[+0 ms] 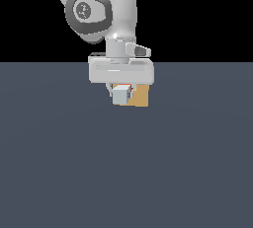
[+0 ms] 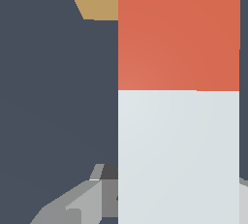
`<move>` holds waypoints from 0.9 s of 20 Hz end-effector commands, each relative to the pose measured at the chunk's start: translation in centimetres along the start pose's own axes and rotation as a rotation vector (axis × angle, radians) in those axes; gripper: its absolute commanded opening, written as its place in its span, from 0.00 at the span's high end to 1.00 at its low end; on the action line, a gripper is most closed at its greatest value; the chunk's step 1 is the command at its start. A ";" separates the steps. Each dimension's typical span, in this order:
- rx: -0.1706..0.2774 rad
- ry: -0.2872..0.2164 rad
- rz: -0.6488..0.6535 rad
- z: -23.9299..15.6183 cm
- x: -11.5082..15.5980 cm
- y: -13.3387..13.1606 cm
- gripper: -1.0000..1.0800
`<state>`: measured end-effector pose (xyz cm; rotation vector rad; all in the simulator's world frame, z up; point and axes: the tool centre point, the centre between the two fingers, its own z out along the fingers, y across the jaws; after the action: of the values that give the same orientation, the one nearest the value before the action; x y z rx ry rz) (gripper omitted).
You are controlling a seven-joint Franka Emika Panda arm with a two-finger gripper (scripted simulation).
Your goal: Insert the peg into the horizontal hole in a box.
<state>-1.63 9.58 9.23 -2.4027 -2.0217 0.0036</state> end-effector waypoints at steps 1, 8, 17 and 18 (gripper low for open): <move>-0.003 0.001 0.008 -0.4 0.7 0.3 1.00; -0.003 0.001 0.010 -0.4 1.0 0.5 1.00; -0.002 0.001 0.008 -0.5 1.0 0.6 1.00; -0.002 0.001 0.008 -0.5 1.1 0.6 1.00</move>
<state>-0.95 10.41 9.55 -2.4111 -2.0107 0.0049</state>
